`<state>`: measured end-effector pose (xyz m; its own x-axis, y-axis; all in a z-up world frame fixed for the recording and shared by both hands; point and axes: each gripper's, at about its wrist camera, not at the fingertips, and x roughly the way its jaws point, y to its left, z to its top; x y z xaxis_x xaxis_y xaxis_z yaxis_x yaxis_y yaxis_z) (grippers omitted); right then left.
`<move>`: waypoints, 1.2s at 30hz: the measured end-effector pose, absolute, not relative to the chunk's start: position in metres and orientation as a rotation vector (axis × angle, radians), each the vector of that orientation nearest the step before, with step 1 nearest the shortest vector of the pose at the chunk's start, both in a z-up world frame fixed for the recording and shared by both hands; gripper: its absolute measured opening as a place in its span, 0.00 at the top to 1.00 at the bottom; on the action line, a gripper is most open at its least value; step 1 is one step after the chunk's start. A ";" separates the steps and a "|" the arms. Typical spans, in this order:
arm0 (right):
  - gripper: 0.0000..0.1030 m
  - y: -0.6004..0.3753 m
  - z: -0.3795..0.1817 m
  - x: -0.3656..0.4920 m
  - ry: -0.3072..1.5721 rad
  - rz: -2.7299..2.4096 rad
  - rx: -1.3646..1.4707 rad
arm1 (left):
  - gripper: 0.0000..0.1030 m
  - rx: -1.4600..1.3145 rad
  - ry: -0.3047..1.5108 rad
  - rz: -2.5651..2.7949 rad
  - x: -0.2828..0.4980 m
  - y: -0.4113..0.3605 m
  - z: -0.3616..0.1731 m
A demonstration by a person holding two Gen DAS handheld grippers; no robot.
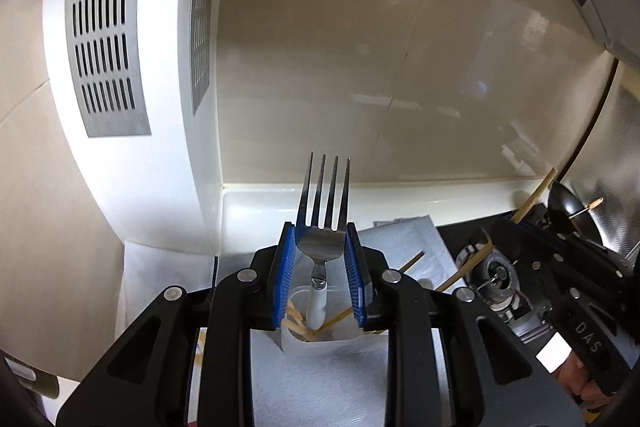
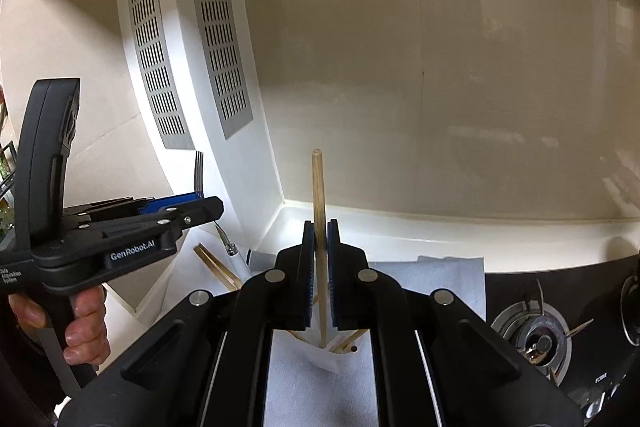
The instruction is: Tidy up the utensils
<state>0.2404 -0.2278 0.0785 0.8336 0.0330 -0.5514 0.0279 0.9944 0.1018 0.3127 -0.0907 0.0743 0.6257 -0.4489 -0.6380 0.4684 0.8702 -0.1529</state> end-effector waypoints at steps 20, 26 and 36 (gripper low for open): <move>0.32 -0.216 0.022 0.216 0.721 0.023 0.093 | 0.13 0.103 0.813 -0.351 0.306 -0.064 0.032; 0.24 -0.209 -0.001 0.186 0.772 -0.048 0.108 | 0.13 0.162 0.874 -0.306 0.275 -0.057 0.009; 0.23 -0.198 -0.040 0.165 0.861 -0.100 0.100 | 0.13 0.235 0.895 -0.291 0.232 -0.058 -0.009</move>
<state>0.1645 -0.1979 -0.0399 0.6473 -0.0477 -0.7607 0.1283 0.9906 0.0470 0.2316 -0.0584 -0.0093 0.5909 -0.1508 -0.7925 0.3447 0.9354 0.0791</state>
